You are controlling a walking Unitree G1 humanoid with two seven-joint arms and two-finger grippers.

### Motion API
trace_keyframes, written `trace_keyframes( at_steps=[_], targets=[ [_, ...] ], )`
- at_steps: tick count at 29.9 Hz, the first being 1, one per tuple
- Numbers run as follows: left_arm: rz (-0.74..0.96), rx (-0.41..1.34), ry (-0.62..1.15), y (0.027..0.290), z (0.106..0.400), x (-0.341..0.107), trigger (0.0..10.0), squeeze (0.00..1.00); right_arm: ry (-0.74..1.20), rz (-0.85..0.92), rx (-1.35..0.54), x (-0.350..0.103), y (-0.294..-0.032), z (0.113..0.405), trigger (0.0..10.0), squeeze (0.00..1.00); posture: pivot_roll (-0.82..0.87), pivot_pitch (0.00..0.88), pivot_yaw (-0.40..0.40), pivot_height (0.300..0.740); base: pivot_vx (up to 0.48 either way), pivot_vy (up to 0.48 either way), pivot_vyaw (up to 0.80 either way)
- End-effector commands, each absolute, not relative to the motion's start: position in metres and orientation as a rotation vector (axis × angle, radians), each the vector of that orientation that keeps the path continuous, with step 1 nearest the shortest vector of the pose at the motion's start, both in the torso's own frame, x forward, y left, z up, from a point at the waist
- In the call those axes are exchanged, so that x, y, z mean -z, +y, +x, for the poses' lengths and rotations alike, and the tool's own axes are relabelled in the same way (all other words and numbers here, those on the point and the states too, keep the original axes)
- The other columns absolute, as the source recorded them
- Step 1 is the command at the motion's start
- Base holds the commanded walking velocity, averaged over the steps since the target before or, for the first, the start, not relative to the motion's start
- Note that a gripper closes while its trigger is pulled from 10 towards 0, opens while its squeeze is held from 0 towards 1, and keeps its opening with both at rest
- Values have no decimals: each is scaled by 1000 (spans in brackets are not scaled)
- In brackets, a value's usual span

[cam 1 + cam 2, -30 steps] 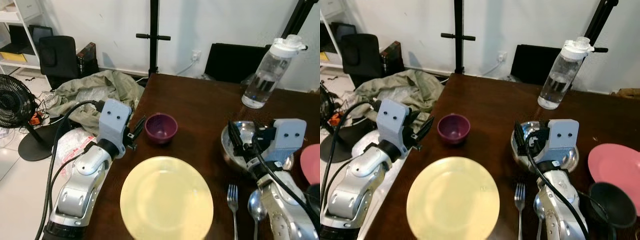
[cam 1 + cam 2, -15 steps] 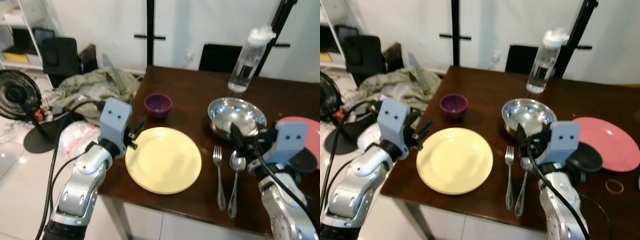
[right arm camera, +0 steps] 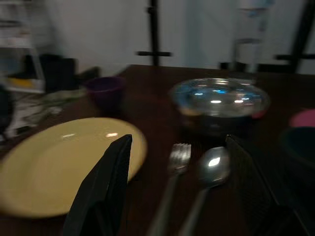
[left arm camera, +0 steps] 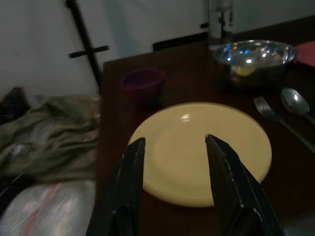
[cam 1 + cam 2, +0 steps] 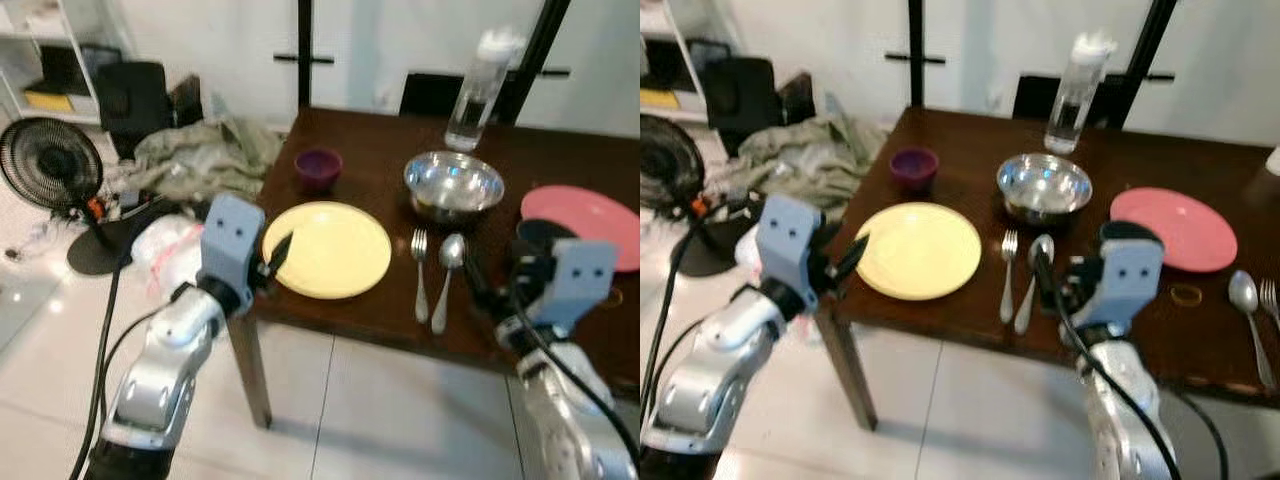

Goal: Setting the table

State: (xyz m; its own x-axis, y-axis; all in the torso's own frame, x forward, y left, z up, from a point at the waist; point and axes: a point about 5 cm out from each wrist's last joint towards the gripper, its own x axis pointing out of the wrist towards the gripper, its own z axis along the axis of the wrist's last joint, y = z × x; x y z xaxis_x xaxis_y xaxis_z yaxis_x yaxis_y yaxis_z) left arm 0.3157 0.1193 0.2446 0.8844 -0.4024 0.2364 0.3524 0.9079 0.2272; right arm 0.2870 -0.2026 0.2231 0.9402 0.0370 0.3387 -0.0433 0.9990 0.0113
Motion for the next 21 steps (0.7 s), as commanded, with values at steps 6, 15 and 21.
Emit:
trace_keyframes(
  at_steps=[6,15,21],
  targets=[
    [177,394,-262,120,315,-238,10000,0,-341,21,-37,-221,-203,285,10000,0,65,130,100,740,-45,0,0],
    [170,391,-250,120,315,-238,10000,0,-339,22,-37,-220,-203,285,10000,0,65,130,100,740,0,0,0],
    [165,387,-243,120,316,-237,10000,0,-339,21,-37,-220,-203,285,10000,0,66,131,98,740,0,0,0]
  ],
)
